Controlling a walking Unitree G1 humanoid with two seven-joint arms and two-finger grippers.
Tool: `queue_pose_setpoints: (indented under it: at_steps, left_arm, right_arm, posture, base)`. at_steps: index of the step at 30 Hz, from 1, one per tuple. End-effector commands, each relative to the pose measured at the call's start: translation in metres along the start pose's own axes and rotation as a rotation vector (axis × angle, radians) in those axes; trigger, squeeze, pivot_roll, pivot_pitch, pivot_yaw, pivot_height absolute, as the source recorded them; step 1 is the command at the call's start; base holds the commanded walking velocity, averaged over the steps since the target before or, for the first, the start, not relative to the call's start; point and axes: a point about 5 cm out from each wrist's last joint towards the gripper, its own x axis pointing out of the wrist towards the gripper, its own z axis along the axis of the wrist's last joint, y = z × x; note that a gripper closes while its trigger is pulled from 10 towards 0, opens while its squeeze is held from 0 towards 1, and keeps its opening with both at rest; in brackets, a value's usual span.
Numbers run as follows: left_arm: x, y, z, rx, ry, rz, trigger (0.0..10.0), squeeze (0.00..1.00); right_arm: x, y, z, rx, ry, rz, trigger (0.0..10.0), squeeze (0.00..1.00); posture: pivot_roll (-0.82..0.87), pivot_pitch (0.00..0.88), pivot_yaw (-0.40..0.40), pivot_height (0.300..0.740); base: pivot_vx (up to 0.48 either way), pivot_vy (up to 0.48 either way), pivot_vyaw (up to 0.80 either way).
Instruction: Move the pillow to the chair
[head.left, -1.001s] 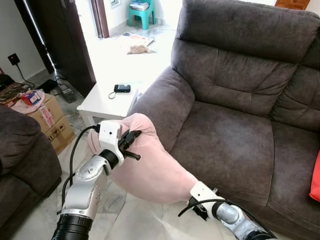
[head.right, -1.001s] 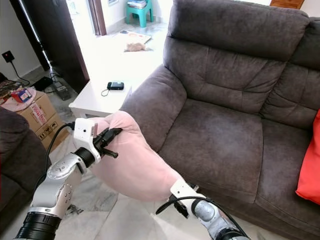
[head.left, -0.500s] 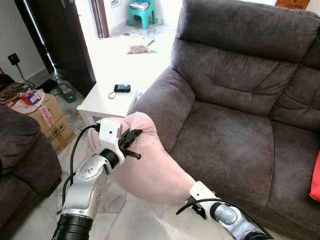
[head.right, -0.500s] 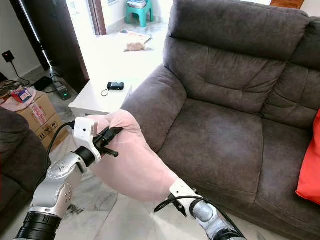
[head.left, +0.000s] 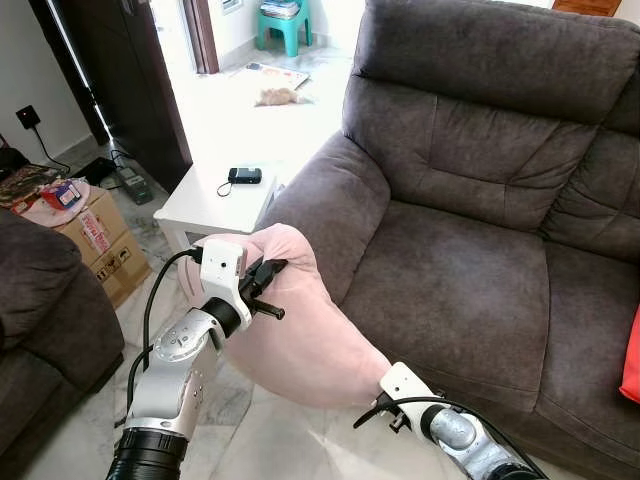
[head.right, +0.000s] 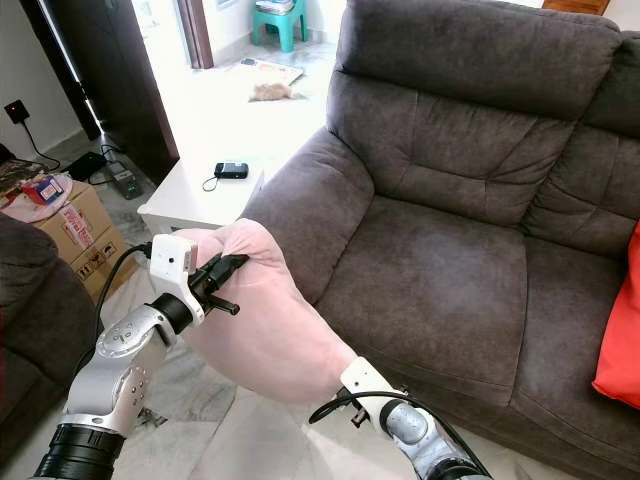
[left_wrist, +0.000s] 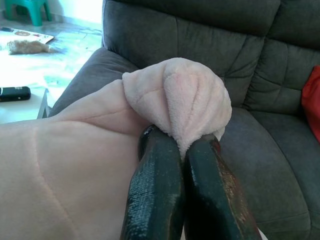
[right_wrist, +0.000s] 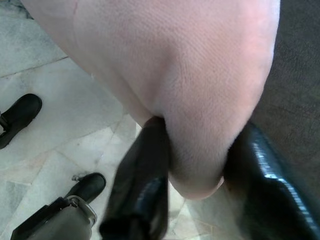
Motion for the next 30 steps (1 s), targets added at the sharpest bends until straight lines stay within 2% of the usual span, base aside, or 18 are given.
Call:
queue_pose_setpoints:
  at_steps: [1, 9, 12, 16, 17, 20, 21, 22, 24, 25, 26, 28, 30]
  left_arm:
    - [0.003, -0.007, 0.023, 0.016, -0.107, -0.046, 10.0, 0.0]
    - [0.001, -0.003, 0.015, 0.022, -0.081, -0.018, 10.0, 0.0]
    - [-0.001, 0.0, 0.01, 0.025, -0.064, 0.005, 10.0, 0.0]
    - [-0.006, 0.008, -0.004, 0.058, 0.005, 0.059, 10.0, 0.0]
    - [-0.009, 0.011, -0.01, 0.07, 0.031, 0.08, 10.0, 0.0]
    - [-0.013, 0.012, -0.017, 0.077, 0.048, 0.097, 10.0, 0.0]
    - [-0.017, 0.015, -0.02, 0.085, 0.049, 0.139, 10.0, 0.0]
    - [-0.018, 0.016, -0.02, 0.087, 0.047, 0.157, 10.0, 0.0]
    - [-0.024, 0.025, -0.023, 0.131, 0.053, 0.26, 10.0, 0.0]
    - [-0.024, 0.025, -0.023, 0.131, 0.053, 0.26, 10.0, 0.0]
    - [-0.028, 0.029, -0.025, 0.159, 0.054, 0.307, 10.0, 0.0]
    - [-0.032, 0.033, -0.027, 0.165, 0.052, 0.369, 10.0, 0.0]
    - [-0.036, 0.033, -0.026, 0.195, 0.031, 0.412, 10.0, 0.0]
  right_arm:
    - [0.0, 0.001, 0.003, 0.019, -0.025, 0.002, 0.0, 0.0]
    - [0.0, -0.004, 0.011, 0.125, -0.105, -0.039, 0.0, 0.0]
    - [-0.001, -0.009, 0.014, 0.141, -0.127, -0.064, 0.0, 0.0]
    - [-0.004, -0.024, 0.022, 0.17, -0.177, -0.129, 0.0, 0.0]
    - [-0.005, -0.03, 0.026, 0.185, -0.211, -0.146, 10.0, 0.0]
    - [-0.009, -0.039, 0.034, 0.212, -0.279, -0.177, 10.0, 0.0]
    - [-0.014, -0.049, 0.044, 0.235, -0.355, -0.218, 10.0, 0.0]
    - [-0.016, -0.051, 0.046, 0.239, -0.379, -0.233, 10.0, 0.0]
    - [-0.026, -0.06, 0.06, 0.319, -0.505, -0.293, 10.0, 0.0]
    - [-0.026, -0.06, 0.06, 0.319, -0.505, -0.293, 10.0, 0.0]
    - [-0.032, -0.064, 0.067, 0.351, -0.568, -0.319, 10.0, 0.0]
    - [-0.041, -0.065, 0.077, 0.376, -0.648, -0.344, 10.0, 0.0]
    - [-0.051, -0.061, 0.087, 0.394, -0.728, -0.35, 10.0, 0.0]
  posture:
    - [0.1, 0.03, -0.028, 0.74]
    - [0.09, 0.011, -0.026, 0.74]
    - [0.08, 0.004, -0.026, 0.74]
    - [0.08, 0.0, -0.029, 0.74]
    - [0.08, 0.0, -0.03, 0.74]
    - [0.07, 0.0, -0.032, 0.74]
    - [0.07, 0.0, -0.033, 0.74]
    - [0.07, 0.0, -0.033, 0.74]
    - [0.07, 0.0, -0.036, 0.74]
    - [0.07, 0.0, -0.036, 0.74]
    - [0.06, 0.0, -0.037, 0.74]
    - [0.06, 0.0, -0.037, 0.74]
    - [0.06, 0.0, -0.038, 0.74]
  base:
    - [0.0, 0.0, 0.0]
    - [0.0, 0.0, 0.0]
    - [0.0, 0.0, 0.0]
    - [0.0, 0.0, 0.0]
    - [0.0, 0.0, 0.0]
    - [0.0, 0.0, 0.0]
    - [0.0, 0.0, 0.0]
    - [0.0, 0.0, 0.0]
    - [0.0, 0.0, 0.0]
    - [0.0, 0.0, 0.0]
    - [0.0, 0.0, 0.0]
    - [0.0, 0.0, 0.0]
    - [0.0, 0.0, 0.0]
